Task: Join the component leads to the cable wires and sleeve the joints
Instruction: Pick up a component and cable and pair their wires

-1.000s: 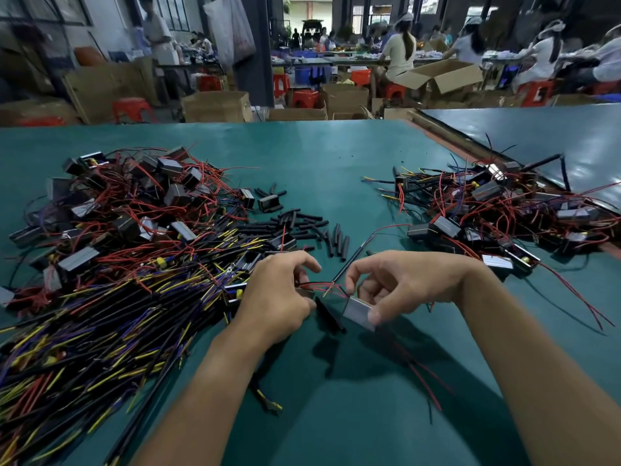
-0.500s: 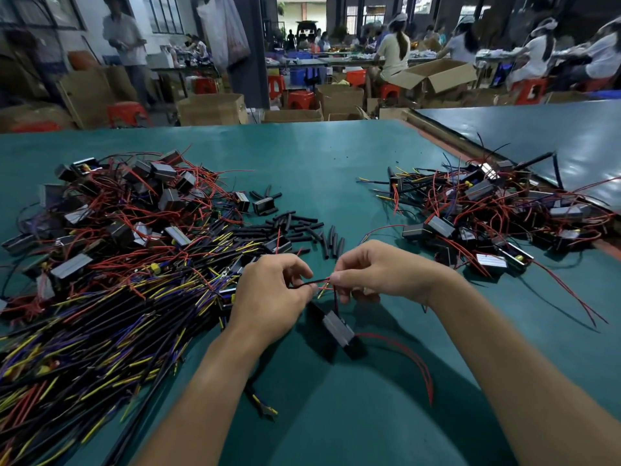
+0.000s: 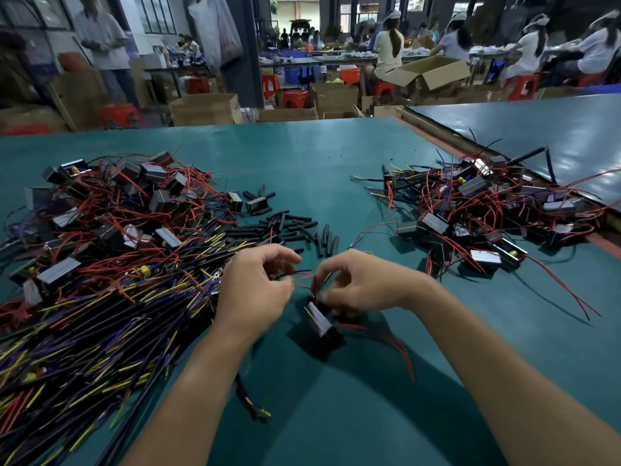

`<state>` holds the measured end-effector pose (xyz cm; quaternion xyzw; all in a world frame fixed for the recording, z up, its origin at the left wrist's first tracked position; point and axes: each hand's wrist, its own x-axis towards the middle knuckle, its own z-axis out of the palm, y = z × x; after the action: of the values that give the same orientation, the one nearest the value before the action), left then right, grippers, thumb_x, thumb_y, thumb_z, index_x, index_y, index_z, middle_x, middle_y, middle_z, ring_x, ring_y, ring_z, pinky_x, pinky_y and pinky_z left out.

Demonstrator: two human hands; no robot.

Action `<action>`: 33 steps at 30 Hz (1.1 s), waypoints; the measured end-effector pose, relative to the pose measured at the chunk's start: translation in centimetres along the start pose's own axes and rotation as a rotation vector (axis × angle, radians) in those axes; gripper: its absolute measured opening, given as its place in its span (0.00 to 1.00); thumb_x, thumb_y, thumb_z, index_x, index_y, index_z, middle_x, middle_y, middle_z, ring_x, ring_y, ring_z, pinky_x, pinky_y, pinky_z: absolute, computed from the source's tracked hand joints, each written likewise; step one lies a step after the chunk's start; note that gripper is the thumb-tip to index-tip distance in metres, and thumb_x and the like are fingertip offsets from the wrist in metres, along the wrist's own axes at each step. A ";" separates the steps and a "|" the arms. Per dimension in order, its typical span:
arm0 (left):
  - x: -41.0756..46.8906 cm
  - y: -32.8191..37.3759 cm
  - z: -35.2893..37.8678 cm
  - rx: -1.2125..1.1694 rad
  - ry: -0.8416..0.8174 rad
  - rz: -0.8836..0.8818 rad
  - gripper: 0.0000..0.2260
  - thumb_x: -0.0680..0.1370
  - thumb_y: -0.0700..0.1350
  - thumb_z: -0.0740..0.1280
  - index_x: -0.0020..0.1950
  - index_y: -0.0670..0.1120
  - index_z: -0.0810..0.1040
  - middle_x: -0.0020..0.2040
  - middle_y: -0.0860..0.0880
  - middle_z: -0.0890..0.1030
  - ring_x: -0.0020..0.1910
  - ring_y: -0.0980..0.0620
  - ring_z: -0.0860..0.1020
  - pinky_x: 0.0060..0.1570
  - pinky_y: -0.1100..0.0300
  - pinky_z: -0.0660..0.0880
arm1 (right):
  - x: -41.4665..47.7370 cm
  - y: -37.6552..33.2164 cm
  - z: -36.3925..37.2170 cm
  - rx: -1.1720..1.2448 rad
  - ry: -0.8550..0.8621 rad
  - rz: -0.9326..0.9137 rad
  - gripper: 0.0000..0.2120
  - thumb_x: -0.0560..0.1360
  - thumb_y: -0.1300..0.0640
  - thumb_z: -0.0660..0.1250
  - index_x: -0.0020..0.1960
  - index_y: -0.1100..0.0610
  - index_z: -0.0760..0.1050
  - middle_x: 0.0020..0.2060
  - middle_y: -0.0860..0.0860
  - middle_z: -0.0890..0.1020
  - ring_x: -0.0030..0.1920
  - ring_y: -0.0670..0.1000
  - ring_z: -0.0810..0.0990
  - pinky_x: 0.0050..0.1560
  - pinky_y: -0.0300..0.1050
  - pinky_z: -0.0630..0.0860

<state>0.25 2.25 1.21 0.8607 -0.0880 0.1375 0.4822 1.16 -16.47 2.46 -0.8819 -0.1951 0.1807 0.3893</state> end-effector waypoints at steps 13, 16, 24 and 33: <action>-0.5 0.6 0.3 0.104 -0.084 -0.038 0.02 0.72 0.45 0.70 0.39 0.51 0.82 0.33 0.56 0.82 0.33 0.58 0.79 0.36 0.61 0.74 | 0.3 0.0 0.5 -0.374 0.163 -0.013 0.09 0.70 0.60 0.69 0.45 0.47 0.79 0.37 0.43 0.81 0.38 0.45 0.78 0.44 0.41 0.77; -0.7 0.9 0.4 0.117 -0.134 -0.026 0.04 0.69 0.49 0.74 0.36 0.50 0.82 0.32 0.55 0.82 0.33 0.57 0.80 0.37 0.58 0.77 | -0.1 0.1 -0.7 -0.252 0.101 -0.006 0.10 0.69 0.63 0.66 0.45 0.50 0.79 0.35 0.47 0.81 0.30 0.44 0.74 0.36 0.38 0.73; -0.9 0.5 0.1 0.072 -0.344 -0.046 0.06 0.65 0.49 0.78 0.35 0.51 0.83 0.29 0.53 0.82 0.27 0.58 0.76 0.31 0.63 0.71 | 0.4 2.7 -3.0 -0.262 0.556 0.217 0.07 0.71 0.58 0.66 0.48 0.49 0.76 0.38 0.45 0.81 0.44 0.51 0.79 0.44 0.42 0.71; -0.9 1.7 -1.0 -0.349 -0.617 -0.202 0.06 0.68 0.36 0.78 0.42 0.42 0.84 0.32 0.47 0.79 0.28 0.55 0.73 0.30 0.66 0.69 | 4.1 3.9 -0.5 -0.378 0.524 -0.054 0.17 0.79 0.58 0.63 0.67 0.55 0.76 0.66 0.51 0.75 0.69 0.55 0.68 0.70 0.54 0.66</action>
<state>-1.19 2.27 2.80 0.7707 -0.1660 -0.1940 0.5838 5.77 -17.25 -0.88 -0.9496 -0.1418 -0.1022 0.2603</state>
